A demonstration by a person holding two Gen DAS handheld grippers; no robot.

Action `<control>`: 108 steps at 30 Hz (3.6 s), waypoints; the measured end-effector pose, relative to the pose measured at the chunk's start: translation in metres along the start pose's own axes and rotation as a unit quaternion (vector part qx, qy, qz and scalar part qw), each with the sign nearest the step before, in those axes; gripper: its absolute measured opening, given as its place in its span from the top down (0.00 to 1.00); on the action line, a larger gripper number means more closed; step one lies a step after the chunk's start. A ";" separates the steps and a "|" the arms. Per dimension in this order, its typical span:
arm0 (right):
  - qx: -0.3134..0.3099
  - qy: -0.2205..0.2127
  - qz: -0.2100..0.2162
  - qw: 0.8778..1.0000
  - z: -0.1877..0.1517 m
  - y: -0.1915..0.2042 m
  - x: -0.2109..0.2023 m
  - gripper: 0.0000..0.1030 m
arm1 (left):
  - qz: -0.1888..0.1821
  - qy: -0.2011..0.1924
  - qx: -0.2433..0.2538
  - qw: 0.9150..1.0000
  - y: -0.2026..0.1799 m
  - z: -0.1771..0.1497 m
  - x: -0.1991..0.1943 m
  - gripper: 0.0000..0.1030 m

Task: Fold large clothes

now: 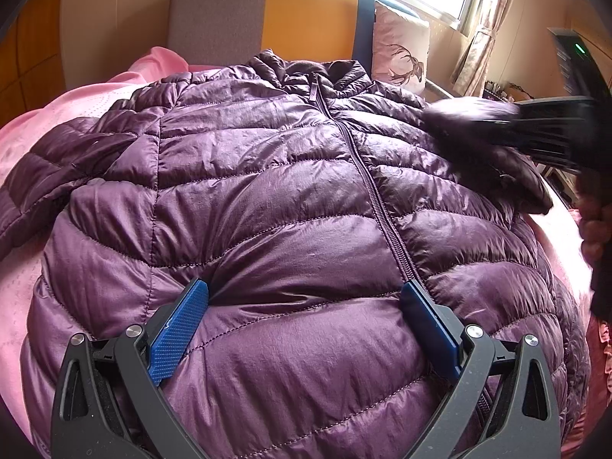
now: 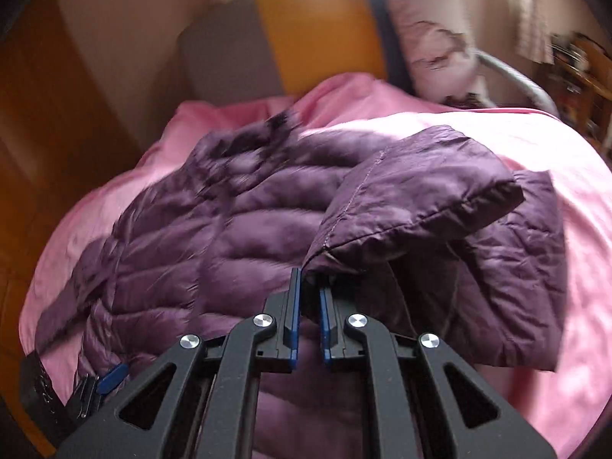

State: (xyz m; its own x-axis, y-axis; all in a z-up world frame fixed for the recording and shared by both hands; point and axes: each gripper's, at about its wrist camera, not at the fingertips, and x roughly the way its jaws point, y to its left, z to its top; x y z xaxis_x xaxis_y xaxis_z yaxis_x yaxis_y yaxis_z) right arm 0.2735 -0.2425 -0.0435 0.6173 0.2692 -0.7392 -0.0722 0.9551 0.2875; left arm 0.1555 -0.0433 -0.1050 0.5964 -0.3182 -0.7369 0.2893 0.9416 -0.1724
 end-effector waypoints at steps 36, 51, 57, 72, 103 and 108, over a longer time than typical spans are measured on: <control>0.307 -0.078 0.182 0.931 -0.093 -0.144 -0.037 0.04 | -0.128 0.087 -0.181 0.971 0.021 0.135 0.075 0.94; 0.420 -0.115 0.218 0.873 -0.063 -0.187 -0.009 0.07 | -0.027 0.035 -0.196 0.980 0.105 0.097 0.026 0.94; 0.354 -0.077 0.134 0.923 -0.058 -0.174 -0.035 0.07 | -0.017 0.032 -0.154 0.987 0.091 0.088 0.021 0.94; 0.111 -0.010 -0.092 0.989 -0.003 -0.108 0.044 0.12 | -0.009 0.029 -0.125 0.992 0.085 0.084 0.039 0.94; -0.080 0.020 -0.052 0.995 -0.096 0.047 0.013 0.02 | 0.050 -0.079 -0.426 0.900 0.248 -0.041 -0.103 0.34; -0.073 0.039 -0.061 0.995 -0.102 0.048 0.027 0.02 | 0.082 -0.124 -0.506 0.849 0.312 -0.074 -0.146 0.34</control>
State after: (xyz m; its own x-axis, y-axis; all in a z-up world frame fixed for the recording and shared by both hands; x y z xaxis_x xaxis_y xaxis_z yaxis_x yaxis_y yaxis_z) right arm 0.2066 -0.1772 -0.1118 0.5659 0.1534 -0.8101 -0.1168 0.9875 0.1053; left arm 0.1033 0.3047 -0.0995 0.7417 -0.0692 -0.6672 -0.5307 0.5477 -0.6468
